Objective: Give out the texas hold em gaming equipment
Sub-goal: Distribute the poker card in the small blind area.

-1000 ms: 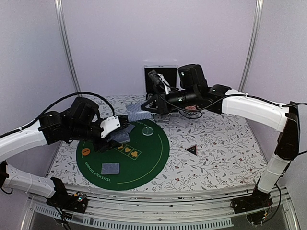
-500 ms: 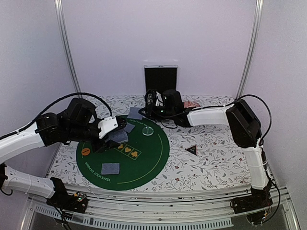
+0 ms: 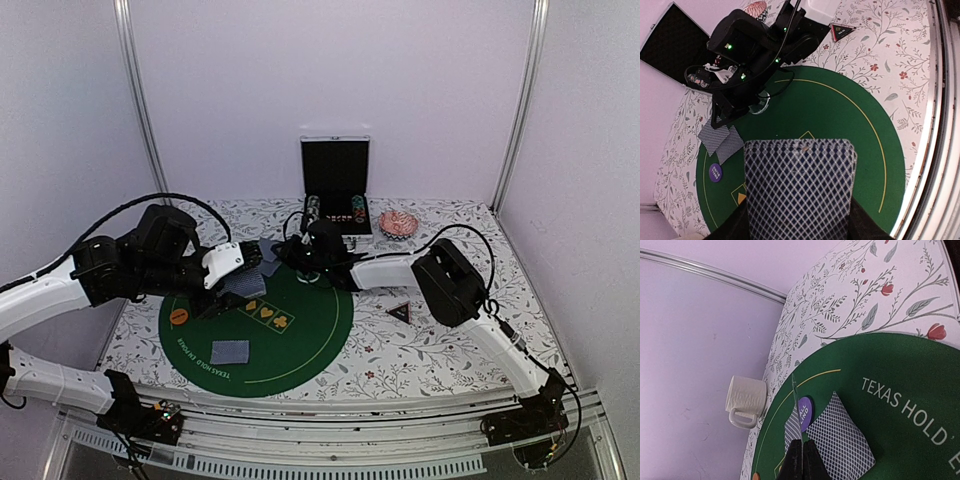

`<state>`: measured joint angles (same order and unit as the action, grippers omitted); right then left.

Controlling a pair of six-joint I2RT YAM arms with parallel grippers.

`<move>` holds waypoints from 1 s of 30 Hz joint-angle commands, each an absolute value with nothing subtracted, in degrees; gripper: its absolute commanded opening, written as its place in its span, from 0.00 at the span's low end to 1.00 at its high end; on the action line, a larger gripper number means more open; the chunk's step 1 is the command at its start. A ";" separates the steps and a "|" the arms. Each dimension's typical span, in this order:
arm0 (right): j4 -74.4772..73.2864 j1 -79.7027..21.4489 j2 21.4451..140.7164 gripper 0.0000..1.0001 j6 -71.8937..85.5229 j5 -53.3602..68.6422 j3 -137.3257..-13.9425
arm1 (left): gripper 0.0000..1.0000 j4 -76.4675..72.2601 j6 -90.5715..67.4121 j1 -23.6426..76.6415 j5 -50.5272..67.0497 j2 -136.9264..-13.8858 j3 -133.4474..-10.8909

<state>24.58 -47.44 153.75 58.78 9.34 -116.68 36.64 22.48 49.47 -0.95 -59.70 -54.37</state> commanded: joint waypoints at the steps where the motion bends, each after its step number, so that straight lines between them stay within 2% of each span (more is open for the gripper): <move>1: 24.31 -48.15 158.68 0.02 61.06 5.54 -123.71 | 0.54 34.41 22.73 50.18 -1.24 -59.63 -54.00; 7: 22.20 -48.22 160.35 0.03 60.90 3.74 -125.76 | 0.54 34.28 22.98 50.19 -1.33 -59.47 -54.04; 15: 20.84 -48.51 159.79 0.14 59.26 3.66 -125.66 | 0.54 34.28 23.21 50.16 -1.57 -59.60 -54.12; 24: 20.20 -48.96 156.90 0.18 57.64 3.34 -123.58 | 0.54 34.46 23.18 50.14 -1.58 -59.87 -54.28; 25: 20.00 -49.19 156.45 0.23 56.61 2.81 -123.37 | 0.54 34.45 23.13 50.18 -1.58 -59.86 -54.25; 30: 18.91 -49.85 154.10 0.30 53.53 0.65 -121.73 | 0.54 34.63 23.17 50.17 -1.58 -59.94 -54.32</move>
